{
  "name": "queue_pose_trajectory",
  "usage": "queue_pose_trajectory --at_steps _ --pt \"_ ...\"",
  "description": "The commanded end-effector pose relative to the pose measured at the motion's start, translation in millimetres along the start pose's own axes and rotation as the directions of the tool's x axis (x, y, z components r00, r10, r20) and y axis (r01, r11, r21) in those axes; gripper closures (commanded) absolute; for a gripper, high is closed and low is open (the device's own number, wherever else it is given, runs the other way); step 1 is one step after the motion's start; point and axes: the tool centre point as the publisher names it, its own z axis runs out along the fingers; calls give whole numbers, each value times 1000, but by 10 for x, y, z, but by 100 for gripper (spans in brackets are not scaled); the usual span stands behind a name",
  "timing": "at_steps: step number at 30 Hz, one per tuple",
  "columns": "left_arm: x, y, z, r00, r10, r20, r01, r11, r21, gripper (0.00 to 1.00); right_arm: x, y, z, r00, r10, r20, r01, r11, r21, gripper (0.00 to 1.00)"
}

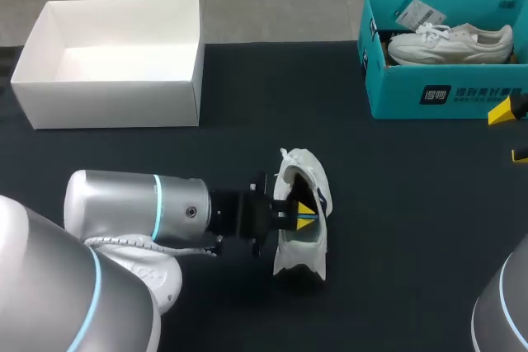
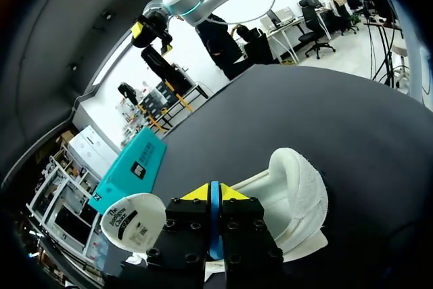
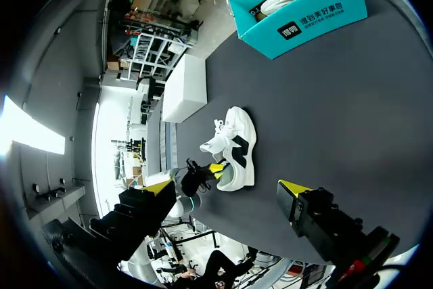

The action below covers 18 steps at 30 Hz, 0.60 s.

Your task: Take the shoe out of the shoebox, open the shoe tongue, remove and reinsert the insole, then place the shoe into the shoebox

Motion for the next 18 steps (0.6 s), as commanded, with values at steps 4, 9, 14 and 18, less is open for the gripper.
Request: queue_pose_trajectory --at_steps 4,9,14,18 --pt "-17 -170 -23 1000 17 -3 -17 1000 -14 35 -1 -9 5 1000 1 1 -1 1000 -2 0" --pt "3 -270 -145 999 32 -5 -32 999 -18 30 -1 -9 5 1000 1 1 -1 1000 -2 0" --pt "70 -241 -227 999 33 -22 -33 998 -44 57 -1 -9 5 1000 1 1 -1 1000 -2 0" --pt "94 -204 -266 1000 20 -25 -21 998 -63 76 -1 -9 5 1000 1 1 -1 1000 -2 0"
